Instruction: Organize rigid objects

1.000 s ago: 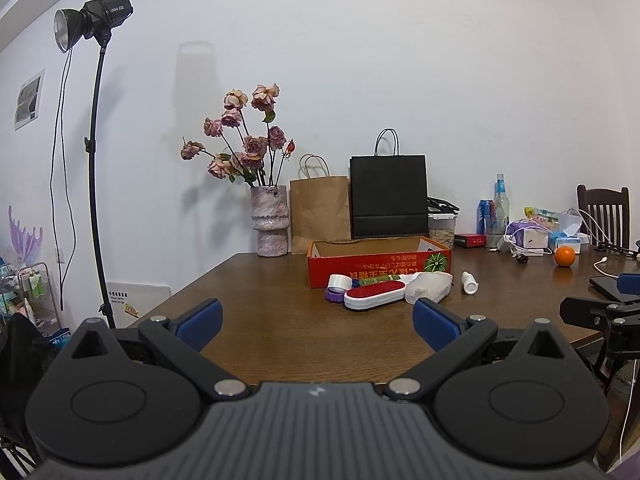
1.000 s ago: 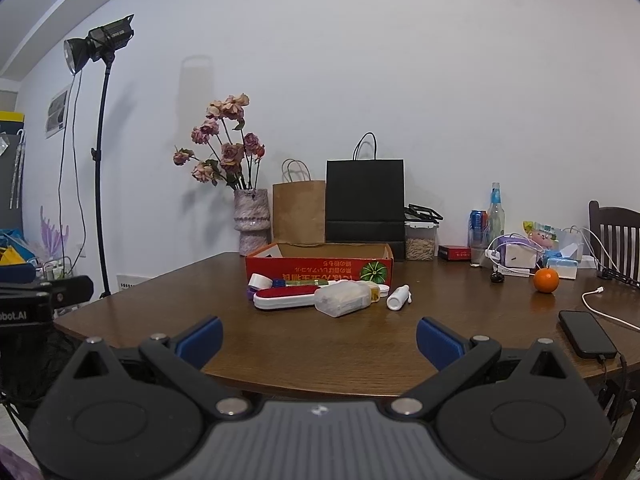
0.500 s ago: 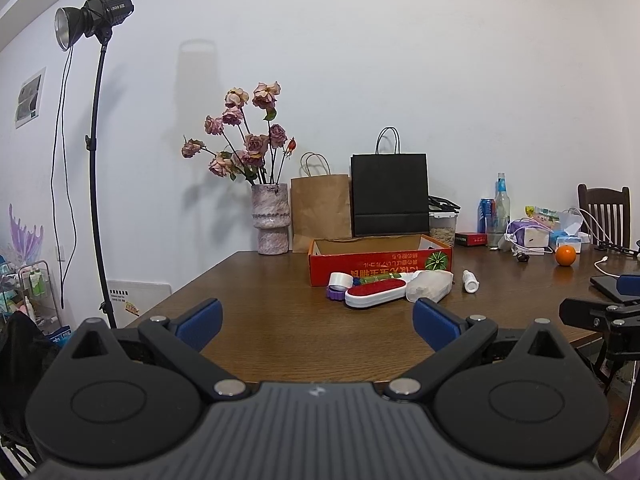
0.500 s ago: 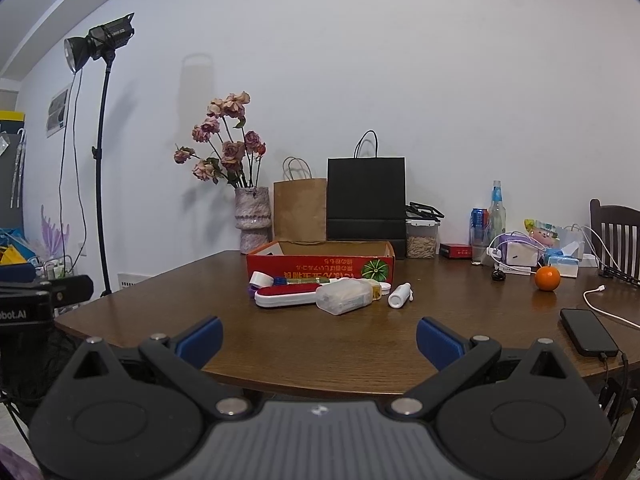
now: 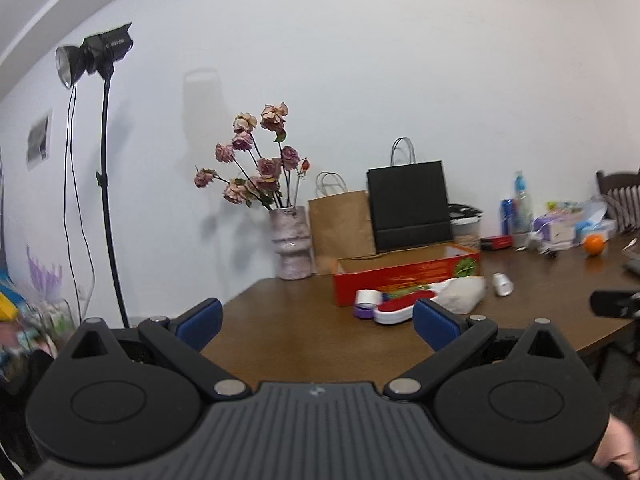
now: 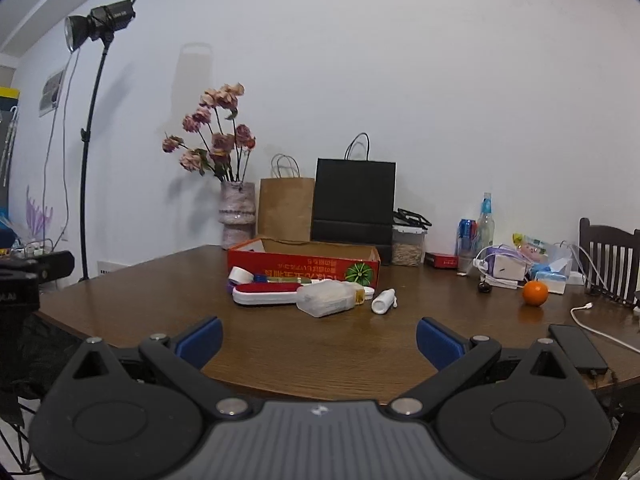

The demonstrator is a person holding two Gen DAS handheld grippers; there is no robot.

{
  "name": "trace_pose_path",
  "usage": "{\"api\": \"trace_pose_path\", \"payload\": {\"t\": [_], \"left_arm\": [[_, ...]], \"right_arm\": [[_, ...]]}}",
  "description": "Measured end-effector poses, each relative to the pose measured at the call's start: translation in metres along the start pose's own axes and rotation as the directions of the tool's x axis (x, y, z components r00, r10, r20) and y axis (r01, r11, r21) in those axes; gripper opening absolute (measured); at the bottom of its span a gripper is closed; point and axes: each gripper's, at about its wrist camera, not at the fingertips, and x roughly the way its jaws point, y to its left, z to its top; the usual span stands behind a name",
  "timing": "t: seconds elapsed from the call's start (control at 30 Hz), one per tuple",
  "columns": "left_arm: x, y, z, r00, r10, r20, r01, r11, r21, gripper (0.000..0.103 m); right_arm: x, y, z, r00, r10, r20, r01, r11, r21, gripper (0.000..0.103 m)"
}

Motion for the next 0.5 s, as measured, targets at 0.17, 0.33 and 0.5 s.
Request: {"api": "trace_pose_path", "payload": {"t": [0.17, 0.33, 0.5], "left_arm": [[0.034, -0.006, -0.005, 0.999, 0.006, -0.039, -0.007, 1.000, -0.018, 0.103], [0.079, -0.010, -0.006, 0.991, -0.022, -0.132, 0.014, 0.998, -0.058, 0.103], [0.124, -0.013, -0.009, 0.981, -0.026, -0.195, 0.007, 0.995, -0.097, 0.103]], "right_arm": [[0.033, -0.007, 0.003, 1.000, 0.006, -0.020, -0.005, 0.999, 0.046, 0.103], [0.071, -0.019, 0.008, 0.999, 0.003, -0.041, -0.001, 0.998, 0.058, 0.103], [0.114, -0.029, 0.016, 0.999, -0.019, -0.047, 0.021, 0.999, 0.046, 0.103]]}}
